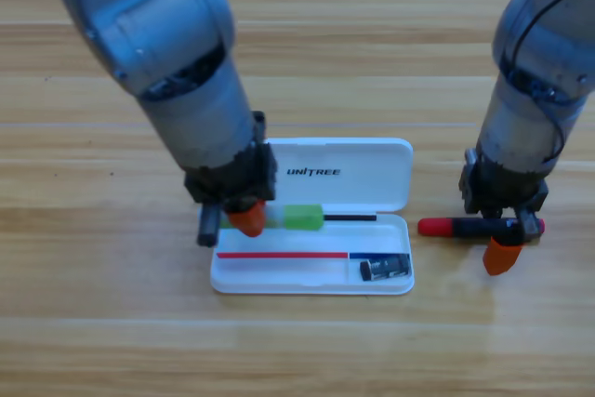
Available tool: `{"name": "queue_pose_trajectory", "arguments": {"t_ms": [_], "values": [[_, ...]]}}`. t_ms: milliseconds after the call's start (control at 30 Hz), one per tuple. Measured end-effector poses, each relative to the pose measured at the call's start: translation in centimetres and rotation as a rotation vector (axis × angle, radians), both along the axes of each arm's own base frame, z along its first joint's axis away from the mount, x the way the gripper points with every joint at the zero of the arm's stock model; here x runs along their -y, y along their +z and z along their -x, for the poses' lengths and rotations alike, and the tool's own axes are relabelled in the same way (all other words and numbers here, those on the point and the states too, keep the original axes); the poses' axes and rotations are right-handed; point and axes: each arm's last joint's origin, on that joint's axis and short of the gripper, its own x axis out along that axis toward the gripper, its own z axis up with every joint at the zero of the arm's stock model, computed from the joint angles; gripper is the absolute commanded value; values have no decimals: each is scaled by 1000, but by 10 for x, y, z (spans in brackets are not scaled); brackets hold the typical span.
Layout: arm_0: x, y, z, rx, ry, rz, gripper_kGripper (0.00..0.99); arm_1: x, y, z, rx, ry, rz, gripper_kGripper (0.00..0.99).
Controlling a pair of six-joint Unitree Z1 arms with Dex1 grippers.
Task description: Clean up eraser and pencils
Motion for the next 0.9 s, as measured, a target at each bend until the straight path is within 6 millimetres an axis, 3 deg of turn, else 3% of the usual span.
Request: {"name": "queue_pose_trajectory", "arguments": {"t_ms": [200,300,567,633,900], "values": [[12,-11,-3,-12,-10,-15,0,-7,-9,-9,-3,5,4,808],[16,-16,-4,-18,-10,-22,0,-6,-9,-10,-2,6,5,729],[23,-30,-4,-39,-14,-47,0,-5,-10,-15,6,13,8,721],[23,-32,-4,-42,-14,-50,0,-5,-10,-16,8,14,10,528],[24,-32,-4,-45,-7,-49,0,-2,-11,-19,15,15,24,72]]}}
